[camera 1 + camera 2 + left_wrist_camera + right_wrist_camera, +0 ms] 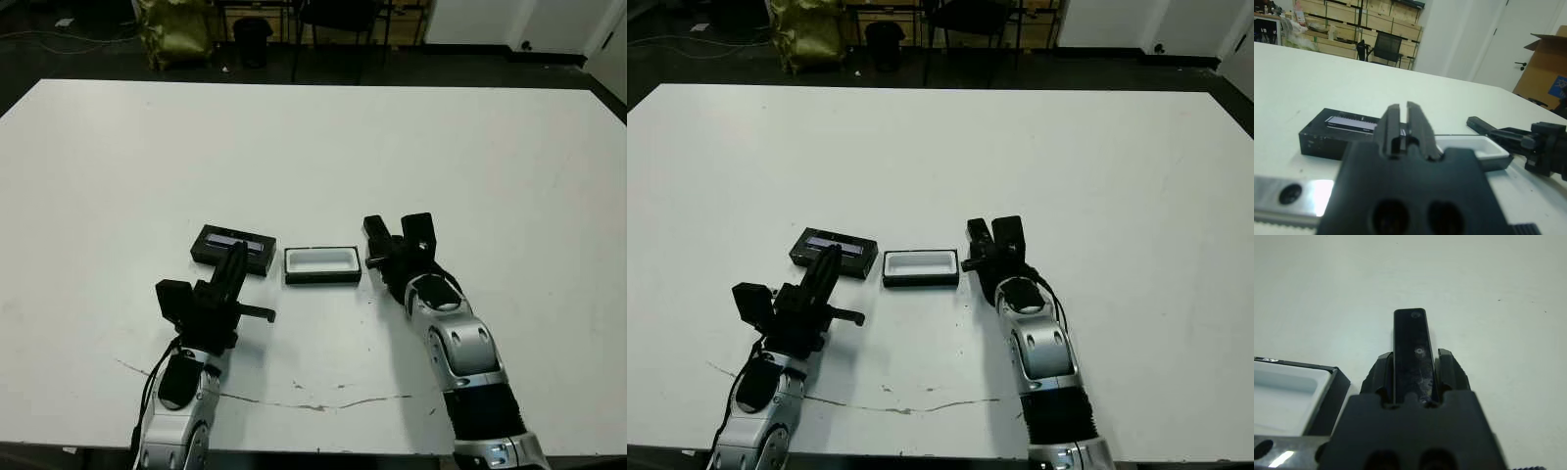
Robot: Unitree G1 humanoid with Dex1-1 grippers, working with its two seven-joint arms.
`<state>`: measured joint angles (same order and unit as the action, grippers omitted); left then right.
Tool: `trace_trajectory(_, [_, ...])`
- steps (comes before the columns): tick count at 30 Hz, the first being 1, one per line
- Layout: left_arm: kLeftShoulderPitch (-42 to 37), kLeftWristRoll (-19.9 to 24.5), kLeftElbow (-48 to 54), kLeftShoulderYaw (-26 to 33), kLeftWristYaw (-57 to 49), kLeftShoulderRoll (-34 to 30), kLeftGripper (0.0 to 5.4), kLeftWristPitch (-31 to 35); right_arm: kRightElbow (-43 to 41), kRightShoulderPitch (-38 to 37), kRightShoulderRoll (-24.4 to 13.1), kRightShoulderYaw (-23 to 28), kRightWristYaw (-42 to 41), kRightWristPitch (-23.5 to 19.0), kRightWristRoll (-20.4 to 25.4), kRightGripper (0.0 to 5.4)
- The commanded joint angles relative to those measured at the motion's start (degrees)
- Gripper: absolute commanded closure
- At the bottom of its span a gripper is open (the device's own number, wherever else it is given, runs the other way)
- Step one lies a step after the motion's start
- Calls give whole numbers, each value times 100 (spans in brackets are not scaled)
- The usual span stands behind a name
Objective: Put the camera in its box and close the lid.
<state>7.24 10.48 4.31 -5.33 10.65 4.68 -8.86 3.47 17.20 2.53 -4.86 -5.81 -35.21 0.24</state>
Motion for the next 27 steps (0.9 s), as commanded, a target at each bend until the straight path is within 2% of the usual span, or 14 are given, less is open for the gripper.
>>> trace_trajectory(1, [76, -81, -11, 6, -48, -61, 540, 90, 395, -496, -119, -103, -220, -363, 93, 453])
trace_trajectory(8, [61, -53, -31, 17, 13, -67, 540, 76, 197, -488, -307, -90, -316, -558, 174, 454])
trace_trajectory(12, [80, -89, -22, 23, -18, -66, 540, 53, -133, -640, -537, 174, -664, -152, 493, 455])
trace_trajectory(16, [90, -31, -76, 57, 20, -53, 540, -1, -802, -553, -1150, 508, -1442, 230, 907, 458])
trace_trajectory(20, [107, -30, -32, 31, 5, -55, 540, 73, -1299, -125, -1883, 878, -2374, -31, 1608, 458])
trace_trajectory(24, [67, -25, -88, 17, 30, -43, 540, 14, -1090, 509, -2383, 1007, -3142, 10, 2122, 458])
trace_trajectory(27, [67, -33, -86, 22, 8, -34, 540, 12, -727, 959, -2638, 902, -3681, 256, 2228, 458])
